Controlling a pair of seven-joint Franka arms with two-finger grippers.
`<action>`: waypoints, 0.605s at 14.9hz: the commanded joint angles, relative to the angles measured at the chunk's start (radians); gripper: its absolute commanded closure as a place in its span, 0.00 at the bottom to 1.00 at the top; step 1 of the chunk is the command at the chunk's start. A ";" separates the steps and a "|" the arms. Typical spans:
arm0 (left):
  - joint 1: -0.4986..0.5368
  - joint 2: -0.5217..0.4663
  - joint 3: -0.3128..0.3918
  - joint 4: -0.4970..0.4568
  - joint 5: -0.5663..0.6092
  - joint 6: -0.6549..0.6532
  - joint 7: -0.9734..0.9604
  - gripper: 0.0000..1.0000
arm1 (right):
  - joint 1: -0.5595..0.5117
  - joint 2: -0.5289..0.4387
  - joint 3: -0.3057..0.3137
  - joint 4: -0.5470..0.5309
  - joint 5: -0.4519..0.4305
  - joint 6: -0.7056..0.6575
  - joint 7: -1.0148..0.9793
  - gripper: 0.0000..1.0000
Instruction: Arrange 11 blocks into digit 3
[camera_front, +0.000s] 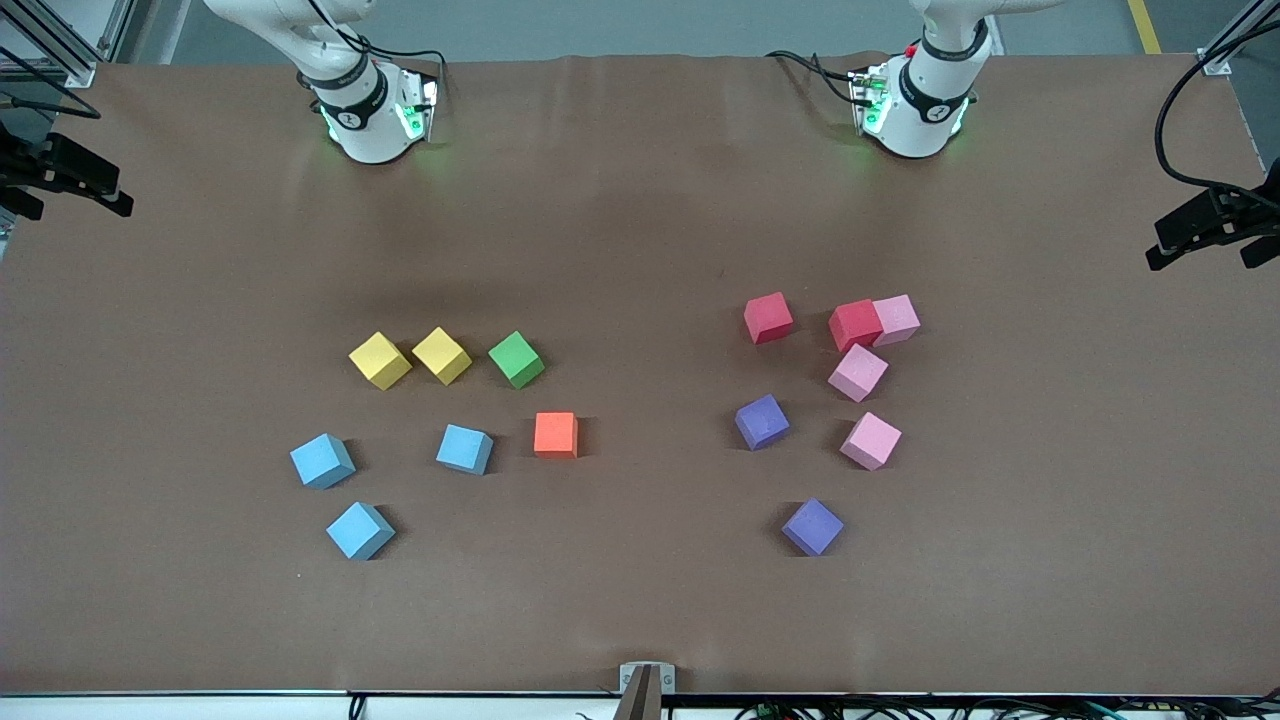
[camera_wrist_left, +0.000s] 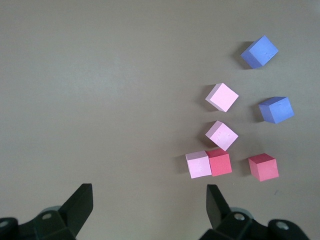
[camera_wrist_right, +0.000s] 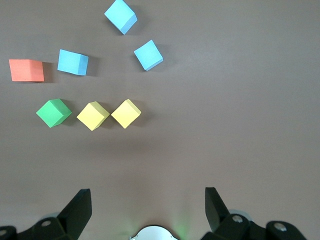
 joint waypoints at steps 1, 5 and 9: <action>0.001 -0.003 0.000 0.003 0.006 -0.009 0.009 0.00 | -0.005 -0.012 0.005 -0.012 0.006 -0.002 0.004 0.00; 0.002 0.004 -0.002 0.008 0.003 0.002 0.009 0.00 | -0.005 -0.012 0.005 -0.011 0.006 -0.002 0.004 0.00; -0.010 0.007 -0.007 0.011 -0.003 -0.002 -0.005 0.00 | -0.005 -0.008 0.005 0.014 0.005 -0.006 0.001 0.00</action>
